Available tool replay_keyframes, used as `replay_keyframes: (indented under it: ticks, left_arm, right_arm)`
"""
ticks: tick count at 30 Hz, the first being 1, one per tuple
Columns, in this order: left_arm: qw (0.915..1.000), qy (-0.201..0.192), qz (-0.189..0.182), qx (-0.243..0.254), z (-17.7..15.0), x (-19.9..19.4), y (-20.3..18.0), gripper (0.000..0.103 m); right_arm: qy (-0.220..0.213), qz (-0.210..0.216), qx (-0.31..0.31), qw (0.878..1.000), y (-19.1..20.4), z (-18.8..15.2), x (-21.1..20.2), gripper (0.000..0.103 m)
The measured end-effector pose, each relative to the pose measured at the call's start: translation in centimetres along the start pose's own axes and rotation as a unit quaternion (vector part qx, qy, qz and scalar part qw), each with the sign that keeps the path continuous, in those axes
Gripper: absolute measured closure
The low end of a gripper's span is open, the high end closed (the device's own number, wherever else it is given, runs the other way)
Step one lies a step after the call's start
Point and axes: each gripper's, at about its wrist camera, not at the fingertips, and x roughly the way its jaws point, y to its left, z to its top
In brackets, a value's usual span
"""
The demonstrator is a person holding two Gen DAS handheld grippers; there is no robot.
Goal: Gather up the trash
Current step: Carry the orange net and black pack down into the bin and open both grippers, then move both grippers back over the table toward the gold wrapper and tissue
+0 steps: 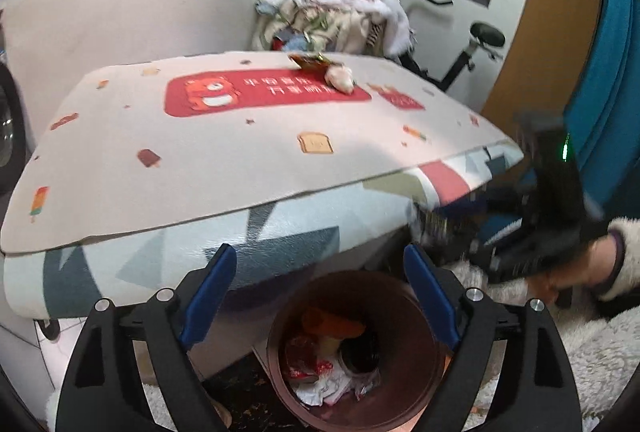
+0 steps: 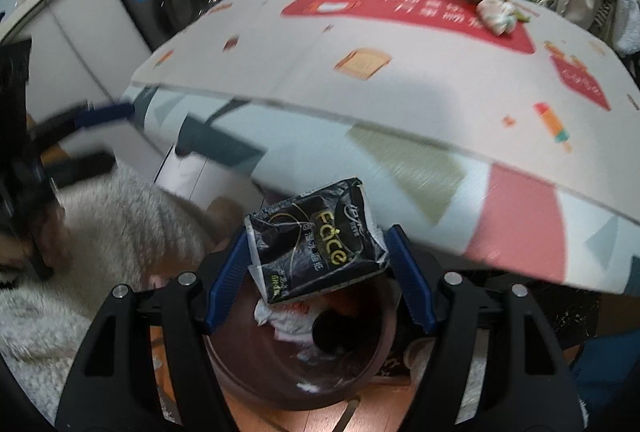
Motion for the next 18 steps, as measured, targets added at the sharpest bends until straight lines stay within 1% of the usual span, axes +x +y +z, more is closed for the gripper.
replay_keyframes:
  ticks: [3, 6, 9, 13, 17, 18]
  left_arm:
    - [0.9997, -0.012, 0.005, -0.022, -0.3, -0.6, 0.8, 0.02]
    - [0.9985, -0.003, 0.011, -0.054, -0.5, -0.2, 1.9, 0.02]
    - [0.997, 0.005, 0.013, -0.076, -0.7, 0.2, 2.8, 0.02]
    - [0.9958, 0.009, 0.014, -0.09, -1.0, 0.7, 3.4, 0.02]
    - [0.9955, 0.013, 0.014, -0.093, -1.1, 0.9, 3.5, 0.02]
    - [0.9955, 0.014, 0.014, -0.093, -1.1, 0.9, 3.5, 0.02]
  right_arm:
    - [0.021, 0.002, -0.018, 1.0, 1.1, -1.1, 1.1, 0.033]
    - [0.044, 0.006, -0.028, 0.999, 1.8, -2.1, 2.3, 0.033]
    - [0.067, -0.001, -0.041, 0.997, 2.3, -2.8, 3.6, 0.033]
    - [0.083, -0.004, -0.047, 0.995, 2.5, -3.1, 4.6, 0.033]
    - [0.091, -0.009, -0.049, 0.995, 2.9, -3.3, 5.0, 0.032]
    - [0.093, -0.01, -0.049, 0.994, 2.9, -3.3, 5.1, 0.03]
